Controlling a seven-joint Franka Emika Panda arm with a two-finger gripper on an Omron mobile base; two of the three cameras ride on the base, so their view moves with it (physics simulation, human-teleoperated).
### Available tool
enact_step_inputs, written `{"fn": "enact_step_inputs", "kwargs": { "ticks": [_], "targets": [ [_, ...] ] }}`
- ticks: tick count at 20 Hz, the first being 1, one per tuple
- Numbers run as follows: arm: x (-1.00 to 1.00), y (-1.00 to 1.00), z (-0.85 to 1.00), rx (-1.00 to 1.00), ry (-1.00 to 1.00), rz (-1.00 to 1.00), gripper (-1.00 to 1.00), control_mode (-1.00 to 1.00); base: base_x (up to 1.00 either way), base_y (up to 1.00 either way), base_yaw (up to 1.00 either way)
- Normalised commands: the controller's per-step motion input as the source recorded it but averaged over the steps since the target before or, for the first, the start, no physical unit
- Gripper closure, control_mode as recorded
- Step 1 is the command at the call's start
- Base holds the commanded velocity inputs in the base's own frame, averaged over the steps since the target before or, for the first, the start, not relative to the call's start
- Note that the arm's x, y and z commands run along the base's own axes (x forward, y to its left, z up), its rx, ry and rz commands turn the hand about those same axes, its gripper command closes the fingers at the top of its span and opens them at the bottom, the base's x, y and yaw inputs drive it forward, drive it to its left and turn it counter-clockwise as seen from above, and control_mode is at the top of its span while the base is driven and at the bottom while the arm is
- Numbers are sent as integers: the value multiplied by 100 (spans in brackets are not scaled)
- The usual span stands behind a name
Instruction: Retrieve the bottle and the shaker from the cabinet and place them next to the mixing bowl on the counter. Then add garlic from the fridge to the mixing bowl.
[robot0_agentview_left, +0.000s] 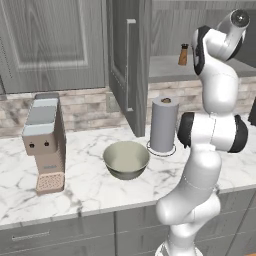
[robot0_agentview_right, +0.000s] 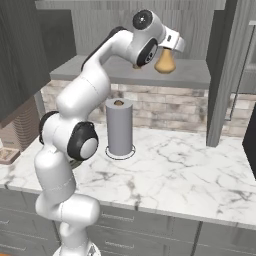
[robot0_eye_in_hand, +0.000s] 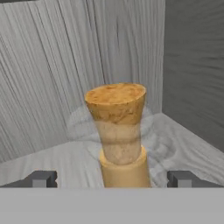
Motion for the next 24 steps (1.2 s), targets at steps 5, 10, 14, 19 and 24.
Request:
{"fn": "enact_step_inputs", "kwargs": {
  "ticks": [5,10,14,19,24],
  "targets": [
    [38,-4,-17,0,0,-2,-100,-100,0,0,0],
    [35,-9,-7,0,0,-3,100,-100,0,0,0],
    [26,-9,-2,0,0,-6,100,-100,0,0,0],
    [22,-15,-6,0,0,-7,100,-100,0,0,0],
    [-4,-39,-2,0,-1,-13,100,-100,0,0,0]
  ]
}}
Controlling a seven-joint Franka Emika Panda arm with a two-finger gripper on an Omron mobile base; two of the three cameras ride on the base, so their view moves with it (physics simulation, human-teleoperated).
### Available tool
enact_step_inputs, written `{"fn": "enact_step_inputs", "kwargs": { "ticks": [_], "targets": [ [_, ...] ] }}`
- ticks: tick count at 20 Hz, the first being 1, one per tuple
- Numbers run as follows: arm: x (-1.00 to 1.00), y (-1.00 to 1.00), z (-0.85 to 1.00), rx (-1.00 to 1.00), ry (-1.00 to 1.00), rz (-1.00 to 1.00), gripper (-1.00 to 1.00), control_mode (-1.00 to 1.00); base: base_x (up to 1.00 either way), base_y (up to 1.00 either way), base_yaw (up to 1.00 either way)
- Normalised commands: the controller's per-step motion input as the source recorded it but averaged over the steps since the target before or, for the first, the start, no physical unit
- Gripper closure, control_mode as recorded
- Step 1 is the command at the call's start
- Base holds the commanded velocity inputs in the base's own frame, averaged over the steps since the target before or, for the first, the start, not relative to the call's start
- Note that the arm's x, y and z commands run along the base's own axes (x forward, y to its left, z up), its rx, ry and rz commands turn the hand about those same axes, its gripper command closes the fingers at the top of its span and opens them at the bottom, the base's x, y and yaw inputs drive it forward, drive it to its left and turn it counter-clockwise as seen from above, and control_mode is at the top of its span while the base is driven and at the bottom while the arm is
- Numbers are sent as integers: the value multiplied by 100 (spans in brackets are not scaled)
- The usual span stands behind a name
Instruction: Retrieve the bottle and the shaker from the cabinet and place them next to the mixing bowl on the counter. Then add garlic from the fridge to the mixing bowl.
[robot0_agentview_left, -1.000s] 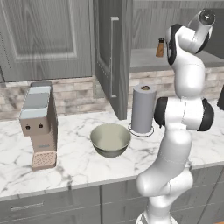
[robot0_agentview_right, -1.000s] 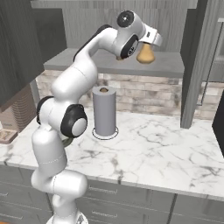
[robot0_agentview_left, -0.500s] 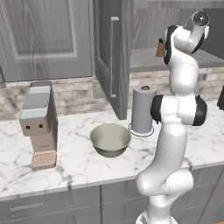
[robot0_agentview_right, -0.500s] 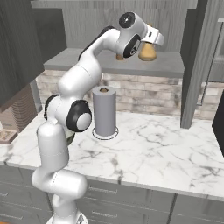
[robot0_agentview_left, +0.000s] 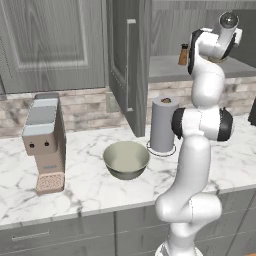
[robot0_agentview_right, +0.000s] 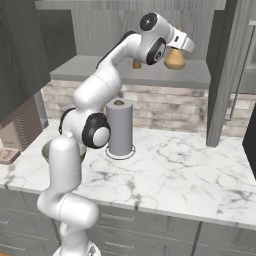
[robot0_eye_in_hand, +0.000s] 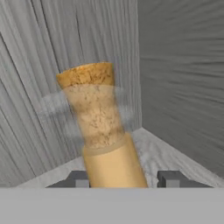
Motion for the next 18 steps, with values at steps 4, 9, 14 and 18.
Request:
{"fn": "enact_step_inputs", "kwargs": {
  "ticks": [4,9,14,18],
  "targets": [
    [-80,-53,-3,2,-15,-24,100,-100,0,0,0],
    [-99,-15,-6,0,-33,-23,100,-100,0,0,0],
    [-100,9,-45,0,-45,-16,100,-100,0,0,0],
    [-100,20,-62,0,-22,-5,100,-100,0,0,0]
  ]
}}
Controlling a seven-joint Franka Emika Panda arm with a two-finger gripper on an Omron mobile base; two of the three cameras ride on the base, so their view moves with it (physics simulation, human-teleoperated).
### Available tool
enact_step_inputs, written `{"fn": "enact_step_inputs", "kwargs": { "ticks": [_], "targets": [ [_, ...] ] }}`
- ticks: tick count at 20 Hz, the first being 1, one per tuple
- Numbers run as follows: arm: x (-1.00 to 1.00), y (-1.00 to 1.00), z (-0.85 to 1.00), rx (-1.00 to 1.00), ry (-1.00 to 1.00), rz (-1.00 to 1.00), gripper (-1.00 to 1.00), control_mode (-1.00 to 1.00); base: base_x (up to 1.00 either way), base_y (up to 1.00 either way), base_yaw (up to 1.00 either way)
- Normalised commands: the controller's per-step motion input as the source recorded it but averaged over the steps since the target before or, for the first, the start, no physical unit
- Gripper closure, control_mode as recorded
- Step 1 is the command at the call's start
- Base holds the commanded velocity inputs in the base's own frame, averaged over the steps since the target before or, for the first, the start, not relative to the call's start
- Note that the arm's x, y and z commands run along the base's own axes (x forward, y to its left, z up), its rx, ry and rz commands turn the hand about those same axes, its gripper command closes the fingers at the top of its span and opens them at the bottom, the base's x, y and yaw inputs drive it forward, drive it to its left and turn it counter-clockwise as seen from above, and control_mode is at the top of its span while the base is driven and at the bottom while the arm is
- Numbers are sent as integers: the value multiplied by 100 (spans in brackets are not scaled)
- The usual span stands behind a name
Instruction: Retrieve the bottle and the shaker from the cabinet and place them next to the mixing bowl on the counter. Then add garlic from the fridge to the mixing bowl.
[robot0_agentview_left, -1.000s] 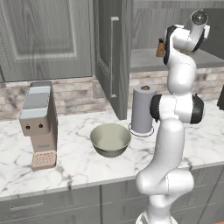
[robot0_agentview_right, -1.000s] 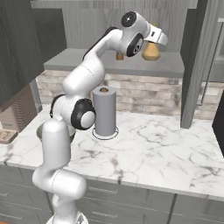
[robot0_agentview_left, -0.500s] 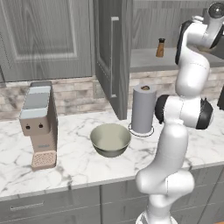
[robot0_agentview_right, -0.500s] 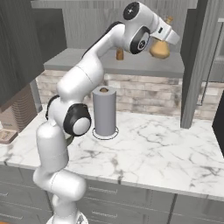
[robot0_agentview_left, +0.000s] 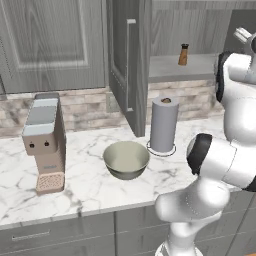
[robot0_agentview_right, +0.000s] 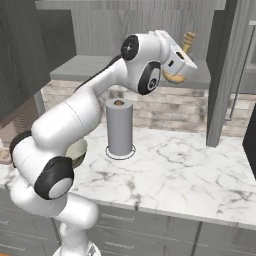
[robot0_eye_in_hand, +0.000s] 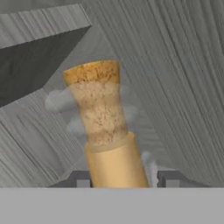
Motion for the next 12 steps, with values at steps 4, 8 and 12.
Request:
{"fn": "enact_step_inputs", "kwargs": {
  "ticks": [4,8,12],
  "targets": [
    [-100,27,20,0,-23,1,100,-100,0,0,0],
    [-100,23,62,0,-12,8,100,-100,0,0,0],
    [-100,39,18,-4,-1,8,100,-100,0,0,0]
  ]
}}
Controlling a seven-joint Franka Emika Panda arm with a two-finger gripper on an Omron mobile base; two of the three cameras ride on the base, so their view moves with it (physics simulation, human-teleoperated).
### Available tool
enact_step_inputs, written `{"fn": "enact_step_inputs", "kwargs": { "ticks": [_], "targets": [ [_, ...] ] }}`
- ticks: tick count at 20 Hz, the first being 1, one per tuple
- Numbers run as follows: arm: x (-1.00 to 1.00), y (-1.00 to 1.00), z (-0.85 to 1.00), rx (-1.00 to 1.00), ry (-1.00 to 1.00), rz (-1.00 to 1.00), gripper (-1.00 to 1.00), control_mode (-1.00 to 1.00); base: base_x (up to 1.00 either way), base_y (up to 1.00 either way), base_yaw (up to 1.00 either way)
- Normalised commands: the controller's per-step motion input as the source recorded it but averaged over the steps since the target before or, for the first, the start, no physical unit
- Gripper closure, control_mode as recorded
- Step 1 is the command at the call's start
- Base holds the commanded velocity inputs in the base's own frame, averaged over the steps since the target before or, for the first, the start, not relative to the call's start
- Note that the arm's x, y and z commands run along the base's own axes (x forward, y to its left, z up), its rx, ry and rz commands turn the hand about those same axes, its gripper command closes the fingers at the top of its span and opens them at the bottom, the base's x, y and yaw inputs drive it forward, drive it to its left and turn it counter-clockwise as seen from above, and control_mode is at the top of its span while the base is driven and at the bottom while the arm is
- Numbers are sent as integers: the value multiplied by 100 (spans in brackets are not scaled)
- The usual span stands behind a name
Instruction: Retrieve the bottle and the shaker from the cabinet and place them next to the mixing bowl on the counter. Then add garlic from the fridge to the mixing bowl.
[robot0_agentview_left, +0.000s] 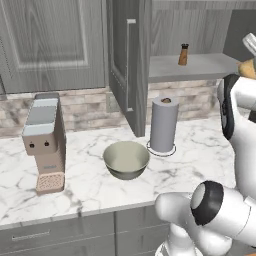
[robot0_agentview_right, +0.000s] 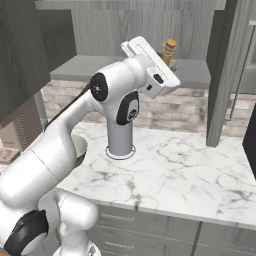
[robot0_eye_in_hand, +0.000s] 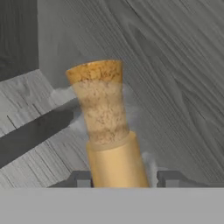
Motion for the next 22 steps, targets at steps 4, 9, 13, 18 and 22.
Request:
{"fn": "enact_step_inputs", "kwargs": {
  "ticks": [4,9,13,18,22],
  "targets": [
    [-100,48,-3,-11,13,16,100,-100,0,0,0],
    [-47,48,-42,-20,33,34,100,-100,0,0,0],
    [-1,31,-42,-20,25,56,100,-100,0,0,0],
    [1,36,-36,-15,26,41,100,-100,0,0,0],
    [9,76,-61,-16,13,25,100,-100,0,0,0]
  ]
}}
